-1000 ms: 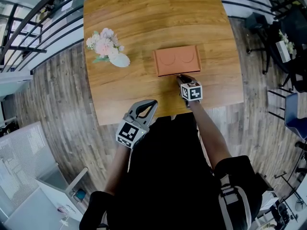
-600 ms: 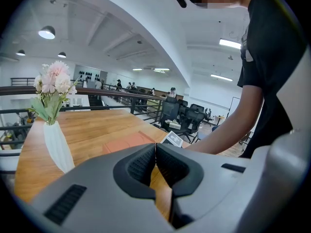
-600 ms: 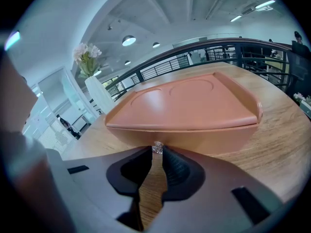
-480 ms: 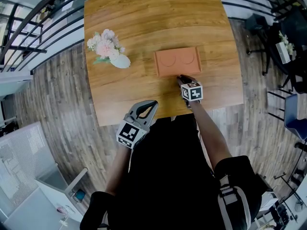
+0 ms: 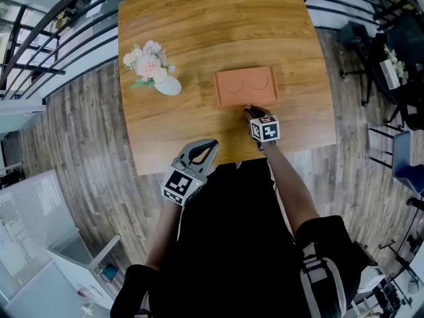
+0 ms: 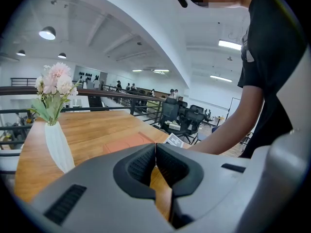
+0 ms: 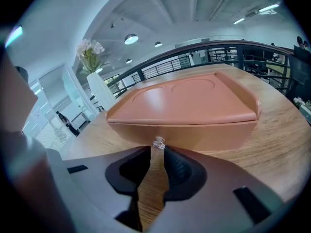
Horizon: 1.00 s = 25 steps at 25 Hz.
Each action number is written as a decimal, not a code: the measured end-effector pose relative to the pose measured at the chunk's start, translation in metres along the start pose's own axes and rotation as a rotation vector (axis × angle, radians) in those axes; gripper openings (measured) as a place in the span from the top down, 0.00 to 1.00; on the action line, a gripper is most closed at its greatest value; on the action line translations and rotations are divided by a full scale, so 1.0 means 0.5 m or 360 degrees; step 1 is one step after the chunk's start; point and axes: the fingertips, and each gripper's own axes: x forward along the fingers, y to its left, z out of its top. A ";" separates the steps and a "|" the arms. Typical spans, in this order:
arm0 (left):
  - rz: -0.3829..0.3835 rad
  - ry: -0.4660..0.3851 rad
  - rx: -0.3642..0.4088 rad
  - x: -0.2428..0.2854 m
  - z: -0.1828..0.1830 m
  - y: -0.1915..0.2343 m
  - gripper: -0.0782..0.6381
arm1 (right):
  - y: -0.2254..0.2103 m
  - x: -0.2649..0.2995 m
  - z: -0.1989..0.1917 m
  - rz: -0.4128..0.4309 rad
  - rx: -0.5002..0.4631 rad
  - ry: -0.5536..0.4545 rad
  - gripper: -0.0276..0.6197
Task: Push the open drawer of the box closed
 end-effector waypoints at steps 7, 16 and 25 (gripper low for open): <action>-0.0009 -0.0037 0.0043 -0.015 0.010 -0.006 0.86 | 0.002 -0.041 -0.008 -0.0029 0.0011 -0.0042 0.80; -0.0061 -0.0074 0.0068 -0.044 0.005 -0.033 0.86 | 0.045 -0.131 -0.028 -0.0058 -0.0056 -0.0154 0.86; -0.0098 -0.0078 0.0075 -0.073 -0.035 -0.039 0.86 | 0.130 -0.235 -0.046 -0.0019 -0.0366 -0.0199 0.93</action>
